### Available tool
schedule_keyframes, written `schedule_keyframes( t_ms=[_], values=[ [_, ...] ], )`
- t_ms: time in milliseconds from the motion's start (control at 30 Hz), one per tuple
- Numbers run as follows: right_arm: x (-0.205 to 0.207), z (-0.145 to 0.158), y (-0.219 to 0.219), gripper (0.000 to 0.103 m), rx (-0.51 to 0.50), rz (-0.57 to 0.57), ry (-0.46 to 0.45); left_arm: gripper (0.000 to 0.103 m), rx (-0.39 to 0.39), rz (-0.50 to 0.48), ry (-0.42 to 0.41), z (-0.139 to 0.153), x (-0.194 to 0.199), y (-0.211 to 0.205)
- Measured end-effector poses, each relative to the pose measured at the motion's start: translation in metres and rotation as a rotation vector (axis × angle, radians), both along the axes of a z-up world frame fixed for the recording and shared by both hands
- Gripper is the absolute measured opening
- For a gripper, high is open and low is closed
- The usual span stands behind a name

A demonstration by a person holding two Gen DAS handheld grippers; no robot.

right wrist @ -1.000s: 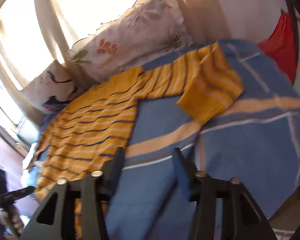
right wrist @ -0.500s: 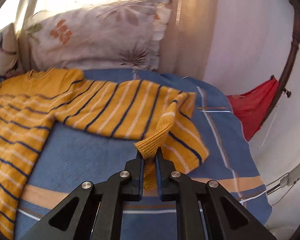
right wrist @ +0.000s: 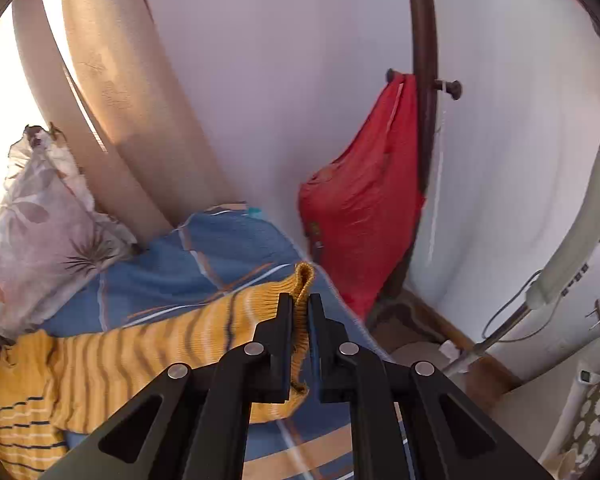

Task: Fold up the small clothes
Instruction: 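Grasp the other sleeve cuff with the right gripper and lift it toward the collar, then lay the sleeve near the collar and open the right gripper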

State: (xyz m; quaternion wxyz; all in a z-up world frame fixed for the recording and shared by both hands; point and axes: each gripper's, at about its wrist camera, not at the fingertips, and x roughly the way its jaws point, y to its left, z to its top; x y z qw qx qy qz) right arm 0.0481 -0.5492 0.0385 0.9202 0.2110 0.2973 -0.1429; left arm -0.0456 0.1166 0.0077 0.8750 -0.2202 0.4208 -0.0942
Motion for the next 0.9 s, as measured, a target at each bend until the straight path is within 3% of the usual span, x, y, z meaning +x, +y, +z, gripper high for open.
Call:
schedule_keyframes(
  t_ms=[67, 233, 500, 700, 900],
  values=[
    [0.012, 0.005, 0.029, 0.008, 0.085, 0.124, -0.017, 0.053, -0.004, 0.021, -0.003, -0.001, -0.001, 0.008],
    [0.049, 0.017, 0.151, 0.008, 0.206, 0.438, -0.038, 0.054, -0.031, 0.06, -0.006, -0.007, -0.007, 0.028],
    [0.108, 0.015, 0.383, 0.008, 0.236, 0.787, 0.005, 0.054, -0.05, 0.121, -0.016, -0.014, -0.028, 0.061],
    [0.137, -0.008, 0.52, 0.008, 0.215, 0.932, 0.08, 0.054, -0.065, 0.189, 0.002, -0.024, -0.039, 0.089],
    [0.166, -0.044, 0.595, 0.008, 0.153, 0.958, 0.153, 0.054, -0.077, 0.221, 0.022, -0.035, -0.045, 0.106]
  ],
)
